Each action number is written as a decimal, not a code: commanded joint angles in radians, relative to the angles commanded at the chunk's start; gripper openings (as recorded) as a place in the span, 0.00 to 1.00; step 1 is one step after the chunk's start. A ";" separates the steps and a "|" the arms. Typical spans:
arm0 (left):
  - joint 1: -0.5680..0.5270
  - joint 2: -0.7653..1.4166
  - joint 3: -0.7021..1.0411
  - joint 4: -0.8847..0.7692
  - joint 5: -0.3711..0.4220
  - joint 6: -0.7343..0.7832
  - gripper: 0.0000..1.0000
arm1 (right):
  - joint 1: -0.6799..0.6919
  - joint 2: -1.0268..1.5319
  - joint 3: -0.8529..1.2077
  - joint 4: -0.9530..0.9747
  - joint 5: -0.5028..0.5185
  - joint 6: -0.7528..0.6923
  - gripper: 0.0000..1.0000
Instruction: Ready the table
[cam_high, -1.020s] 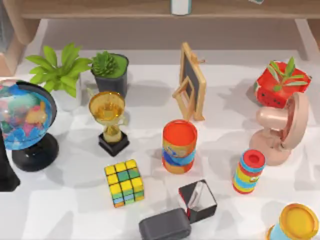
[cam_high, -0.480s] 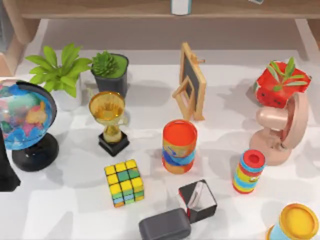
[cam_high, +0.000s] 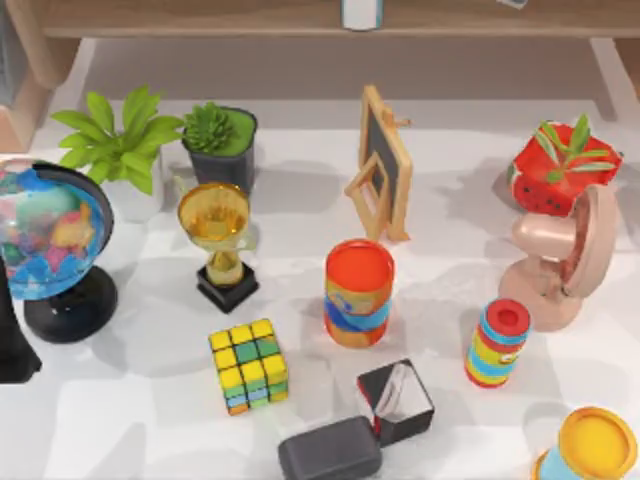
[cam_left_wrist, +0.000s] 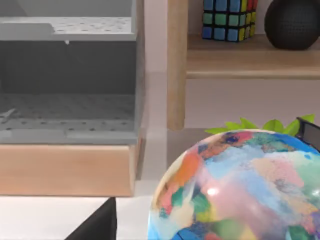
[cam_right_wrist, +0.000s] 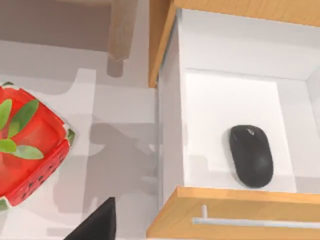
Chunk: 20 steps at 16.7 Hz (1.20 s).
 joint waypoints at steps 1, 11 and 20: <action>0.000 0.000 0.000 0.000 0.000 0.000 1.00 | -0.019 0.123 0.118 -0.061 -0.002 -0.023 1.00; 0.000 0.000 0.000 0.000 0.000 0.000 1.00 | -0.188 1.176 1.110 -0.602 -0.011 -0.217 1.00; 0.000 0.000 0.000 0.000 0.000 0.000 1.00 | -0.200 1.466 1.394 -0.757 -0.023 -0.270 1.00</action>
